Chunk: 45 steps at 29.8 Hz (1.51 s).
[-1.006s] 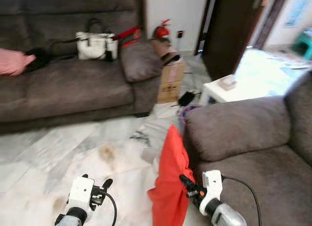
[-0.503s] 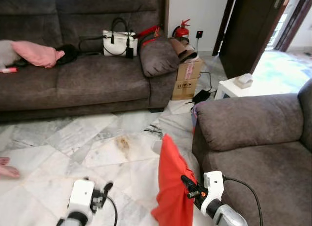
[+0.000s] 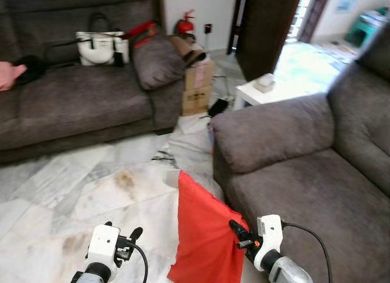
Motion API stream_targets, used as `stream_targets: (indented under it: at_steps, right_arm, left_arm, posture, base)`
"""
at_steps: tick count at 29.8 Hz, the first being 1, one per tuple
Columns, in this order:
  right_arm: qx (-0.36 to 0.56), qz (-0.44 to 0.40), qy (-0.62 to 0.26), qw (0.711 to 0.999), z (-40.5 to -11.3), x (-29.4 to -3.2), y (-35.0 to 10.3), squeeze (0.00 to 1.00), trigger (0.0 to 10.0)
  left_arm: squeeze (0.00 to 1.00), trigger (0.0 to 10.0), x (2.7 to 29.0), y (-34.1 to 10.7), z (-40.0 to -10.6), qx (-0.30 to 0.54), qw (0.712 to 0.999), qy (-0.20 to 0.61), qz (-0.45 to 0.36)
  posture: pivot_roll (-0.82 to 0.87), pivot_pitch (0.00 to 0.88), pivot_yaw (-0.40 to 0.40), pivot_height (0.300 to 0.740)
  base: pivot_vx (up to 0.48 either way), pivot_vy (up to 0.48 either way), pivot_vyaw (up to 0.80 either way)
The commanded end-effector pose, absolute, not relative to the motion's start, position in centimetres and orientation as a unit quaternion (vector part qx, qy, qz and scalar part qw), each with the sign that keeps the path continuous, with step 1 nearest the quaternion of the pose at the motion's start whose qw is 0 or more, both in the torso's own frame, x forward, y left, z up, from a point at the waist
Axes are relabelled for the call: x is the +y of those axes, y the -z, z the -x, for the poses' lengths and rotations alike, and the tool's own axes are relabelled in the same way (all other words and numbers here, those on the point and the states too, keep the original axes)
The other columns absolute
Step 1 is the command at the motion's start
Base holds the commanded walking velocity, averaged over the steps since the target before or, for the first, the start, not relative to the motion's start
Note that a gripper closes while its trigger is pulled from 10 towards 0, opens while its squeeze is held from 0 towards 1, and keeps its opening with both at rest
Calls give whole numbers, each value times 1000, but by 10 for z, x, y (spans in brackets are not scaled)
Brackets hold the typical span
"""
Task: Move the pillow to the sofa from floor
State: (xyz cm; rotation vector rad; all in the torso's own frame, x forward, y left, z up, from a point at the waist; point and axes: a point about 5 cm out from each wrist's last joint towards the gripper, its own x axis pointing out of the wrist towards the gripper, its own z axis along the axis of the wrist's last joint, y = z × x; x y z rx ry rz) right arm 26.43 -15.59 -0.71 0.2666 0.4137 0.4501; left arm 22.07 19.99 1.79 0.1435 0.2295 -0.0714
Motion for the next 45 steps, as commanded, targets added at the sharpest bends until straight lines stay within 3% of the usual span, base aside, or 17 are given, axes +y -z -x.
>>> stream_targets:
  at_steps: [1,16,45]
  right_arm:
    - [170,-122,-218,953,-275,-157,-5,0,10000]
    - [146,-64,-43,986,-292,-199,-17,0,10000]
    - [133,-34,3,991,-297,-205,-21,0,10000]
  left_arm:
    - [0,10000,201,-15,-218,123,989,33,-70]
    - [0,10000,202,-15,-219,123,989,33,-72]
    - [0,10000,207,-11,-218,138,986,11,-94]
  posture:
    - [163,114,-21,740]
    - [164,112,-20,740]
    - [166,115,-21,740]
  base:
    - [0,0,-800]
    - [0,0,-800]
    - [0,-76,-800]
